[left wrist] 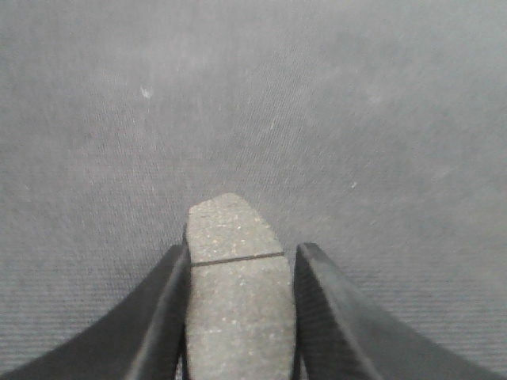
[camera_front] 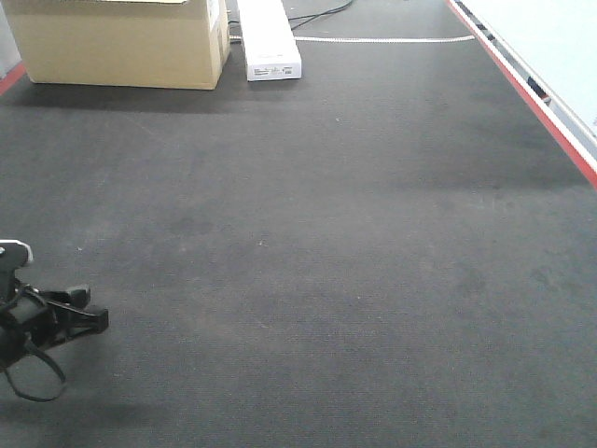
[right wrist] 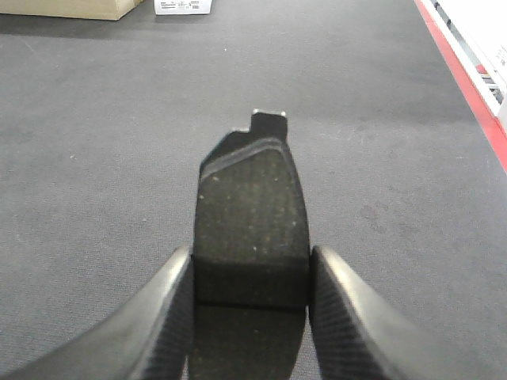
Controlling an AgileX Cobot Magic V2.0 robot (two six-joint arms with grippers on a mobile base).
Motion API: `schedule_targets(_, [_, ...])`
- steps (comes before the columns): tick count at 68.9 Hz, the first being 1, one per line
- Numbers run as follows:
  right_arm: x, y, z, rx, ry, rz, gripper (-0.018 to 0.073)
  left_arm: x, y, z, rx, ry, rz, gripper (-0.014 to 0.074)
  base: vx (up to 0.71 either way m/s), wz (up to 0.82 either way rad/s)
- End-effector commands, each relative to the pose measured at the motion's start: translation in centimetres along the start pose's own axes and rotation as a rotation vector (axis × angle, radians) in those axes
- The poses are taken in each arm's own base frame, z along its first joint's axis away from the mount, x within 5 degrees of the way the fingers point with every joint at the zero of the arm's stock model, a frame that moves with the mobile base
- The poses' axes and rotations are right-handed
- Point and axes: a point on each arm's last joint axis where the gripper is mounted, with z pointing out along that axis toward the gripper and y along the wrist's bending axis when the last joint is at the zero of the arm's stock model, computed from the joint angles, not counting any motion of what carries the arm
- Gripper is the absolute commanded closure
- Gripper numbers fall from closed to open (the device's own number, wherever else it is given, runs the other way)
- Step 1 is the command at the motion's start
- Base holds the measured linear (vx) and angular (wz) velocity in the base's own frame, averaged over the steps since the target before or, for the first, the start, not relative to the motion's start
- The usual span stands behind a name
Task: Move and align brake pads A on conveyor
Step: 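Lower the left gripper with its brake pad onto the belt, then open the left gripper to release the pad and lift away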
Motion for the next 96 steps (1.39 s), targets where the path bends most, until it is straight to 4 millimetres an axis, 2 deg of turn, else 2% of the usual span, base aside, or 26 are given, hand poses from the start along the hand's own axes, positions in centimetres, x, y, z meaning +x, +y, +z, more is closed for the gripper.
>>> schedule_targets(1, [-1.7,-0.1,-0.4,0.01,-0.116,-0.005,0.0566,-1.8,-0.1,0.4,-0.002,-0.129,-0.013,0.0593,0.0,0.0])
schedule_targets(23, [-1.7,-0.1,-0.4,0.01,-0.116,-0.005,0.0566,0.1,-0.1,1.8,-0.007,0.003,-0.009,0.0576,0.0,0.0])
schedule_targets(35, [-1.7,-0.1,-0.4,0.01,-0.116,-0.005,0.0566,0.9,-0.1,1.8,-0.003,0.086,-0.008,0.0517,0.0,0.0])
schedule_targets(50, [-1.7,-0.1,-0.4,0.01,-0.116,-0.005,0.0566,1.3,-0.2,1.8,0.001,0.16,-0.009,0.0328,0.0,0.0])
schedule_targets(60, [-1.7,-0.1,-0.4,0.01,-0.116,-0.005,0.0566,0.9,-0.3,1.8,0.005,0.177,-0.01,0.016,0.0,0.0])
schedule_targets(67, [-1.7,-0.1,-0.4,0.01,-0.116,-0.005,0.0566,0.4,-0.4,1.7,0.011,0.194,-0.012,0.0083,0.0,0.0])
schedule_targets(79, [-1.7,-0.1,-0.4,0.01,-0.116,-0.005,0.0566,-1.5,-0.6,0.0,0.024,0.124,-0.015,0.0055,0.0,0.0])
schedule_targets(96, [-1.7,-0.1,-0.4,0.01,-0.116,-0.005,0.0566,-3.8,-0.8,-4.8,0.056,0.034,-0.019,0.0083,0.0,0.0])
